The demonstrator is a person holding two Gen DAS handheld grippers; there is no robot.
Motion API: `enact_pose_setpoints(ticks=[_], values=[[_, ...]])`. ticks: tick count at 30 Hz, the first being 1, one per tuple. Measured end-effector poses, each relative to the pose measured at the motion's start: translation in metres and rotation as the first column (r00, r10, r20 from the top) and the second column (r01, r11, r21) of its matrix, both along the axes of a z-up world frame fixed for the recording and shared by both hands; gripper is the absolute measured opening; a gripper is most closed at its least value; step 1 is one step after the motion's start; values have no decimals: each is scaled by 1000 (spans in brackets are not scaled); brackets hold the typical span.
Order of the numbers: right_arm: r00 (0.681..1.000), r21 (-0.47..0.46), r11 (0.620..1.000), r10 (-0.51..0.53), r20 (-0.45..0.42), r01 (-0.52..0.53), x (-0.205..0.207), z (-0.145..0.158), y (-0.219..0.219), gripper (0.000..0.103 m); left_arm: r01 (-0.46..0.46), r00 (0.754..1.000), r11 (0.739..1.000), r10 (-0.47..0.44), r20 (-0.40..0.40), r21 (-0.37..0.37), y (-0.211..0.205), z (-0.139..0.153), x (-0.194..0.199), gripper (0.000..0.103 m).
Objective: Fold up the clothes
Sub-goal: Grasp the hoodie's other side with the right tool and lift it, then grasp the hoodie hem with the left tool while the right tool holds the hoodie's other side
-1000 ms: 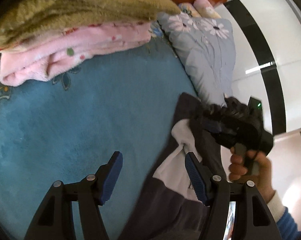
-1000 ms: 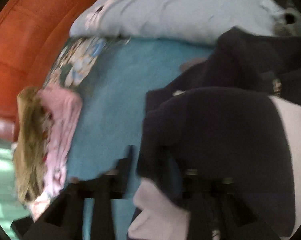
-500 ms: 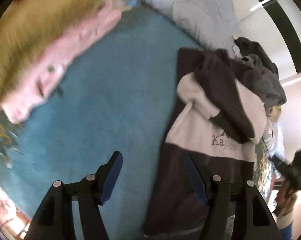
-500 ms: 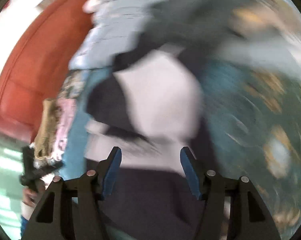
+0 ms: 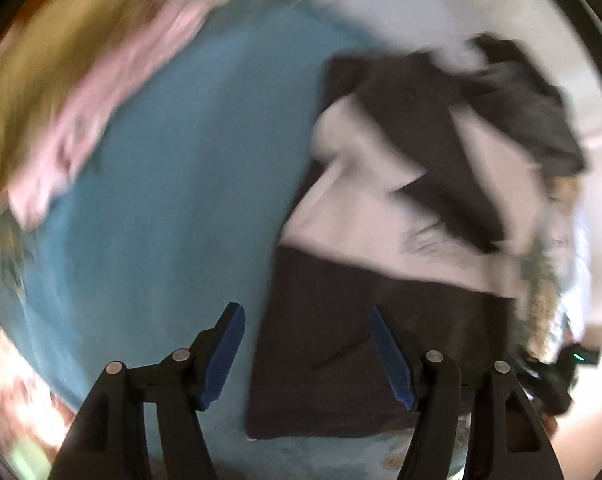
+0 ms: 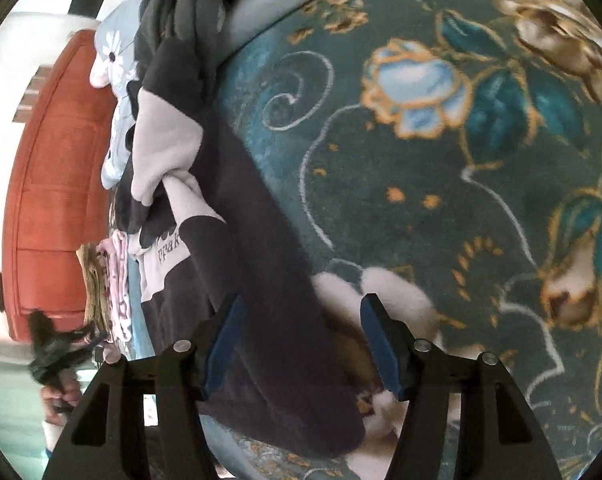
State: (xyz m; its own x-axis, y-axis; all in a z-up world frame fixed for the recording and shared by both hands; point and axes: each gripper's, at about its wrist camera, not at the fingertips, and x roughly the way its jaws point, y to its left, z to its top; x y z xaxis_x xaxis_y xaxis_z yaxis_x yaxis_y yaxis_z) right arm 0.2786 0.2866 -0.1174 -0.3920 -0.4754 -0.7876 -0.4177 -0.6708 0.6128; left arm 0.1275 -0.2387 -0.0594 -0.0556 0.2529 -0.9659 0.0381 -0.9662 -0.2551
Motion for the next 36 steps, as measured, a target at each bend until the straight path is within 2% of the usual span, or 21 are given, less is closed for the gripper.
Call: enact_pose_setpoints(ticks=[2, 4, 7, 11, 13, 18, 21, 26, 31, 36], values=[[999, 18, 999, 38, -18, -38, -7, 3, -3, 62, -35, 998, 998, 37, 49, -43, -2, -30, 10, 69], [996, 37, 996, 79, -33, -78, -15, 6, -5, 62, -59, 994, 998, 61, 86, -26, -5, -51, 19, 69], [990, 35, 991, 134, -37, -133, -22, 3, -10, 64, -50, 992, 999, 52, 117, -19, -5, -64, 23, 69], [980, 74, 977, 200, 8, -200, -26, -10, -22, 66, -31, 994, 1000, 31, 104, 1, -7, -64, 28, 71], [974, 87, 971, 225, -2, -224, -24, -10, -28, 67, -33, 994, 999, 31, 104, 18, -9, -63, 29, 71], [958, 3, 958, 287, 10, -287, -5, -11, -36, 66, -32, 992, 997, 23, 123, 69, -10, -62, 33, 71], [953, -14, 953, 304, 11, -304, 5, -10, -40, 67, -30, 990, 994, 15, 142, 107, -11, -61, 36, 70], [965, -61, 964, 261, 11, -259, 3, -11, -36, 66, -31, 980, 984, -4, 197, 174, -12, -63, 43, 70], [973, -84, 970, 231, 13, -229, -1, -13, -35, 67, -142, 965, 954, 74, 253, 263, -30, -68, 55, 70], [972, -119, 965, 235, 14, -232, 2, -11, -39, 67, -166, 960, 940, 86, 266, 299, -35, -66, 63, 70]])
